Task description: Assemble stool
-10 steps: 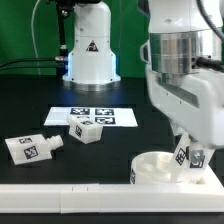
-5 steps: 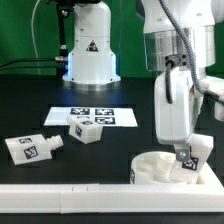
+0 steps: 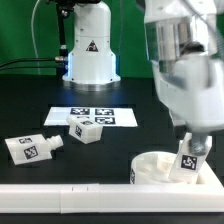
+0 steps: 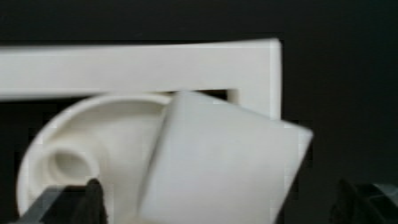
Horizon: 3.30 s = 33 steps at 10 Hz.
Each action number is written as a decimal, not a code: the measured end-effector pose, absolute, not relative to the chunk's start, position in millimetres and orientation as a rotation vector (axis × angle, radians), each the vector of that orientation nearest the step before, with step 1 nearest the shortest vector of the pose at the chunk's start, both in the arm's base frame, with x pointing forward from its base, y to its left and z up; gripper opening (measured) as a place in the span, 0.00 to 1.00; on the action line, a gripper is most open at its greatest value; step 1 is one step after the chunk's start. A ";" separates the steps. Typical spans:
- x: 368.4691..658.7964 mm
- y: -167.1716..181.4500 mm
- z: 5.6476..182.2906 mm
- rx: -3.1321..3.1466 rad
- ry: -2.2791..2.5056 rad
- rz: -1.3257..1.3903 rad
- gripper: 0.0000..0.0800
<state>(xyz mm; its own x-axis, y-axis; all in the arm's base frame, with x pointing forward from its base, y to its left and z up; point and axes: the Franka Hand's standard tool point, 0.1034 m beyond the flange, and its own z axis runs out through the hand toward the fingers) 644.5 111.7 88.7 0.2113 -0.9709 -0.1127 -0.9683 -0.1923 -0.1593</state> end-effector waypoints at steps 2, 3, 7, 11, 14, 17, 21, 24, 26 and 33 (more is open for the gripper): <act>644.0 109.6 85.7 -2.379 1.745 -0.038 0.81; 644.3 109.6 85.8 -2.434 1.667 -0.048 0.81; 648.1 121.6 91.4 -2.917 0.608 -0.207 0.81; 646.2 118.4 96.2 -3.011 0.235 -0.273 0.81; 646.1 128.9 103.4 -3.051 -0.621 -0.147 0.81; 651.1 121.8 103.3 -3.018 -0.875 -0.186 0.81; 651.3 136.8 80.2 -2.875 -1.482 -0.059 0.81; 650.0 116.7 68.3 -2.743 -1.722 -0.006 0.81; 650.1 116.0 68.3 -2.790 -1.646 -0.010 0.81; 654.0 99.1 68.5 -3.122 -0.724 -0.045 0.42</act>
Offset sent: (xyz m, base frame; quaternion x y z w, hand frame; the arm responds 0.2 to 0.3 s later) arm 0.0000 0.0000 0.0000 0.0000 0.0000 -0.1296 0.9916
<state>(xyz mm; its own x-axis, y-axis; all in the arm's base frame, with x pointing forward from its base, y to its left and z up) 654.0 99.1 68.5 0.8978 0.4403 0.0129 0.4385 -0.8962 0.0680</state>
